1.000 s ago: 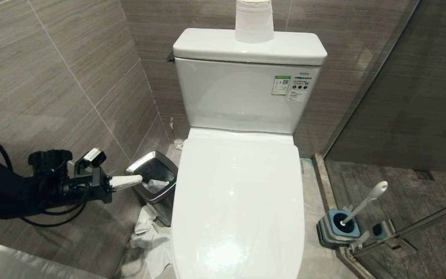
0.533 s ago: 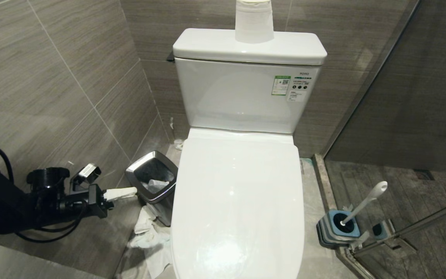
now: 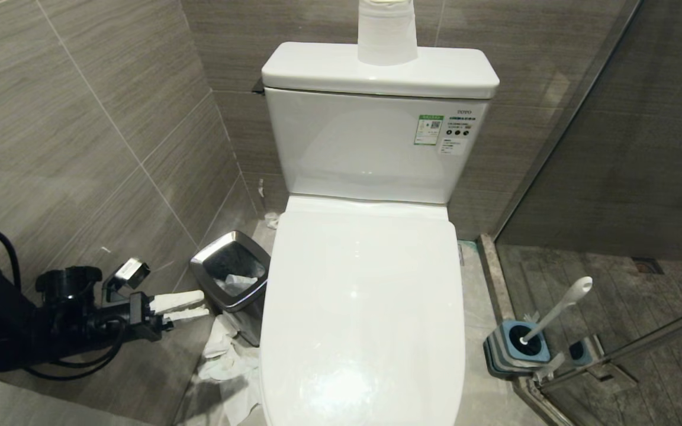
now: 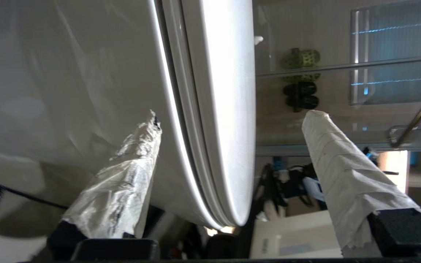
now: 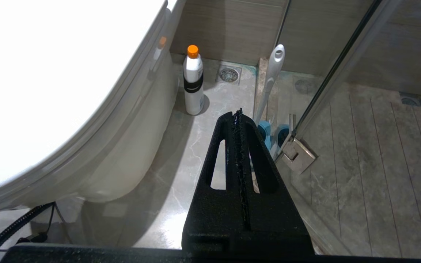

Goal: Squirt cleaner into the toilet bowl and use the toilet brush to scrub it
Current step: Use the left hand to lift the toilet lid slightly

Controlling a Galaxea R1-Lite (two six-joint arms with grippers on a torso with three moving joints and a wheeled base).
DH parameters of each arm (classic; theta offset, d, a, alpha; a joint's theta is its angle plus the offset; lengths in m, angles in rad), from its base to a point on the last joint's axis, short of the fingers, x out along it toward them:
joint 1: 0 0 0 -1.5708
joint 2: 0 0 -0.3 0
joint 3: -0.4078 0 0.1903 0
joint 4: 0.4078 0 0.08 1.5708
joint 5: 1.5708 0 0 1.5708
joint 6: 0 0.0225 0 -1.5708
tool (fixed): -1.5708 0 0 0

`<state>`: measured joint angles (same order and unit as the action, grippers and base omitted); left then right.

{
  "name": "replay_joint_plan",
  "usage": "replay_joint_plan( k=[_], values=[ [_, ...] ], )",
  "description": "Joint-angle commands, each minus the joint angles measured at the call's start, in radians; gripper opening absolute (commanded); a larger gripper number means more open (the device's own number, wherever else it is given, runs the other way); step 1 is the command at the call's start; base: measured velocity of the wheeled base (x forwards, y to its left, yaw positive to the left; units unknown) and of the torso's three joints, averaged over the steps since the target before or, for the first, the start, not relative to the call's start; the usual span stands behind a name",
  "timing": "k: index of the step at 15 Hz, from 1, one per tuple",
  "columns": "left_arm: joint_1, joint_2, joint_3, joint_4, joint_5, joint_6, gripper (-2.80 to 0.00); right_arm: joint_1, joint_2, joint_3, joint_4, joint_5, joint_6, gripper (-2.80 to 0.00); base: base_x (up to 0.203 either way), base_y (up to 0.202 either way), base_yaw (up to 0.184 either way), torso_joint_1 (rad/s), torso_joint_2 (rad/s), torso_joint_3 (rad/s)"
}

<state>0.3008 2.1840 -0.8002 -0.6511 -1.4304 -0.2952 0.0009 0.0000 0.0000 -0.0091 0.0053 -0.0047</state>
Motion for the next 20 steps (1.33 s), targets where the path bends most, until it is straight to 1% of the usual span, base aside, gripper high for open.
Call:
replay_joint_plan(
  k=[1,2,3,6,7,10,12,14,15,18,20],
  values=[
    [0.006,-0.004,0.025,-0.078,-0.006,-0.010,0.00,0.001,0.000,0.006,0.000,0.001,0.000,-2.80,0.000,0.000,0.000,0.000,0.00,0.000],
    [0.004,0.000,0.044,-0.135,-0.002,-0.020,0.00,0.000,0.000,0.006,0.000,0.001,-0.001,-2.80,0.000,0.000,0.000,0.000,0.00,0.000],
    [0.001,0.002,0.053,-0.163,0.017,-0.029,0.00,0.001,0.000,0.006,0.000,0.001,0.000,-2.80,0.000,0.000,0.000,0.000,0.00,0.000],
    [-0.027,-0.002,0.074,-0.194,0.076,-0.027,0.00,0.001,0.000,0.006,0.000,0.001,0.000,-2.80,0.000,0.000,0.000,0.000,0.00,0.000],
    [-0.028,0.010,0.076,-0.218,0.079,-0.028,0.00,0.001,0.000,0.006,0.000,0.001,0.000,-2.80,0.000,0.000,0.000,0.000,0.00,0.000],
    [-0.030,0.043,0.083,-0.225,0.069,-0.027,0.00,0.001,0.000,0.006,0.000,0.001,-0.001,-2.80,0.000,0.000,0.000,0.000,0.00,0.000],
    [-0.039,0.053,0.099,-0.247,0.036,-0.013,0.00,0.000,0.000,0.006,0.000,0.001,-0.001,-2.80,0.000,0.000,0.000,0.000,0.00,0.000],
    [-0.062,0.073,0.123,-0.350,0.029,-0.011,0.00,-0.001,0.000,0.006,0.000,0.001,0.000,-2.80,0.000,0.000,0.000,0.000,0.00,0.000],
    [-0.082,0.085,0.142,-0.419,0.034,-0.016,0.00,0.001,0.000,0.006,0.000,0.001,0.000,-2.80,0.000,0.000,0.000,0.000,0.00,0.000],
    [-0.106,0.150,0.163,-0.559,0.067,-0.024,0.00,0.000,-0.001,0.006,0.000,0.001,-0.001,-2.80,0.000,0.000,0.000,0.000,0.00,0.000],
    [-0.109,0.168,0.165,-0.605,0.070,-0.045,0.00,0.001,0.000,0.006,0.000,0.001,0.000,-2.80,0.000,0.000,0.000,0.000,0.00,0.000]
  ],
)
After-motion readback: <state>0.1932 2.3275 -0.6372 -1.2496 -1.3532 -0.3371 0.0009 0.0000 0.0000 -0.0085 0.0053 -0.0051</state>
